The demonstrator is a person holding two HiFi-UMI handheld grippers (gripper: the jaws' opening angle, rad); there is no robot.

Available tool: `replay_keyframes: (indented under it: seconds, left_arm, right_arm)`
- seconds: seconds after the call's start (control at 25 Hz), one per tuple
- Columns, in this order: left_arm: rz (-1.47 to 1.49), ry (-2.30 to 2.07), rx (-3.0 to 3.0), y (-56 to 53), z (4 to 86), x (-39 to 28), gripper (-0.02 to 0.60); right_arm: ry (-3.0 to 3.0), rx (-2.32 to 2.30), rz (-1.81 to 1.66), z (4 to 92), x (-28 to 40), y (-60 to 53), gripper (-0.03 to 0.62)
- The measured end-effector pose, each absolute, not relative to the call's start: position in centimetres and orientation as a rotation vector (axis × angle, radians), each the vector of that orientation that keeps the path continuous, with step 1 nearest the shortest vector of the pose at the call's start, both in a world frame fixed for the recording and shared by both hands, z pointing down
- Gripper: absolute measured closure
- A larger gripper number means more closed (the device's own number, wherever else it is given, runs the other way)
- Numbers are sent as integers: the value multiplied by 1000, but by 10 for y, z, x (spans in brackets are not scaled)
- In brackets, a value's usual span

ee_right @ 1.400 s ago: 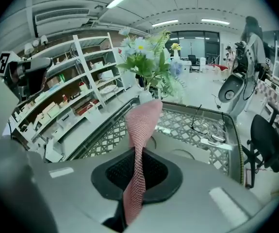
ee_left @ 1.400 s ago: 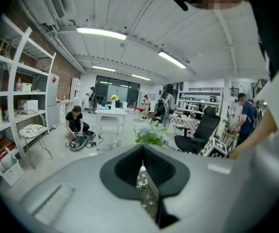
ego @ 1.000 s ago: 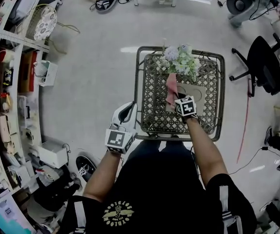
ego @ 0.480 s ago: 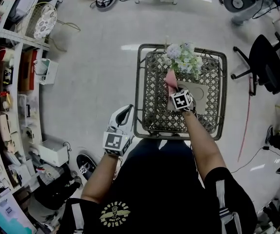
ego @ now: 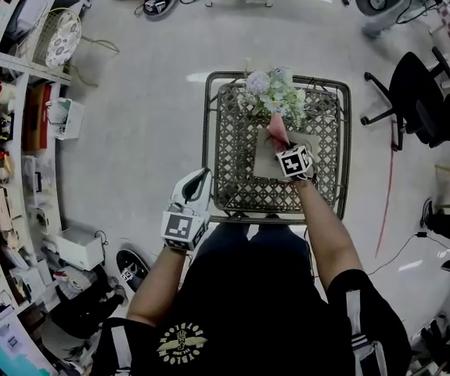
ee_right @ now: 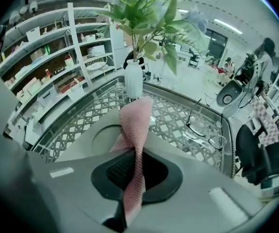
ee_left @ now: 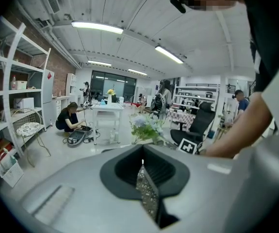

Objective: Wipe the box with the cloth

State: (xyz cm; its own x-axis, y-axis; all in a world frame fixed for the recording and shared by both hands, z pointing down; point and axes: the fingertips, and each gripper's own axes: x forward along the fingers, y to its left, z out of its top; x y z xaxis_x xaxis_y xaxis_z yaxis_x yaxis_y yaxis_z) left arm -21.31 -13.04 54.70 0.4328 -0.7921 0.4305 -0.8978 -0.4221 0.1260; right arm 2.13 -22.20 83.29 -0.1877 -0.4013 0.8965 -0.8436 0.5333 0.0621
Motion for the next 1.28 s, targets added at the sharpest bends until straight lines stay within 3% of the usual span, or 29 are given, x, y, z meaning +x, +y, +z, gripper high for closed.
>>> replay_keyframes:
  seconds: [0.96,1.28]
  left_arm:
    - [409,-1550,2319,-115,535,-149,581]
    - [379,-1581,2324,-109,528,-140,581]
  right_arm:
    - [-1688,1060,543,831,151,-202,571]
    - [-1781,1025,441,792,148,-196,571]
